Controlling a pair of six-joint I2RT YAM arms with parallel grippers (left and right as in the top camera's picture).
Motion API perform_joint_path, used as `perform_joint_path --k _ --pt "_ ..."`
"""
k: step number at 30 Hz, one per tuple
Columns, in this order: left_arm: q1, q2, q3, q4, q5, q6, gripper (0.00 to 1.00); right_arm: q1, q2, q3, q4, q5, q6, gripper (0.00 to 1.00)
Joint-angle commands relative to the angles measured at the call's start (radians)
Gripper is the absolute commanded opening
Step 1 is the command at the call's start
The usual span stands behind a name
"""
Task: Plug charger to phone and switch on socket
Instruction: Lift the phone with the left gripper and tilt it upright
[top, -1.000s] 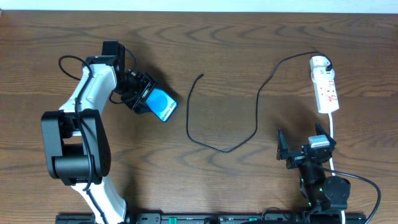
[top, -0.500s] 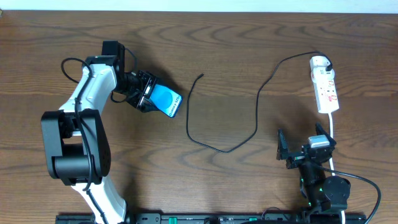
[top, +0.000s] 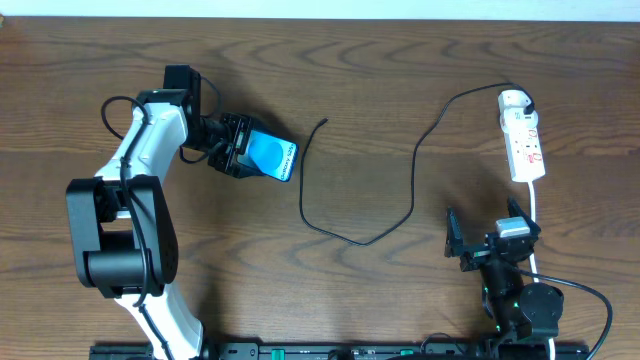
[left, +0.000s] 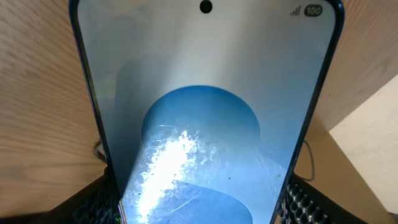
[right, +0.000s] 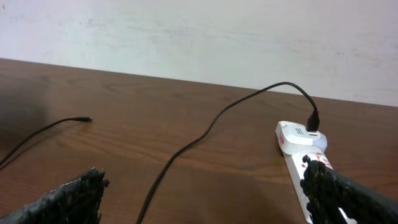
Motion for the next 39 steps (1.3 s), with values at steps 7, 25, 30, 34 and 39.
perform_joint_path --k 7,25,30,34,39 --pt "0.005 -0.023 0.002 0.005 0.079 -0.029 0.64 -0.007 -0.006 -0.004 -0.001 0.008 -0.013 0.99" --pt "0.005 -0.023 0.002 0.07 0.092 -0.03 0.64 -0.007 -0.006 -0.004 0.074 0.018 -0.009 0.99" --pt "0.005 -0.023 0.002 0.084 0.098 -0.029 0.63 -0.007 -0.001 -0.003 0.074 0.011 0.052 0.99" --pt "0.005 -0.023 0.002 0.084 0.113 -0.029 0.63 -0.007 0.013 -0.002 0.074 0.011 0.103 0.99" --pt "0.005 -0.023 0.002 0.084 0.122 -0.029 0.63 -0.007 0.03 0.016 0.074 0.011 0.103 0.99"
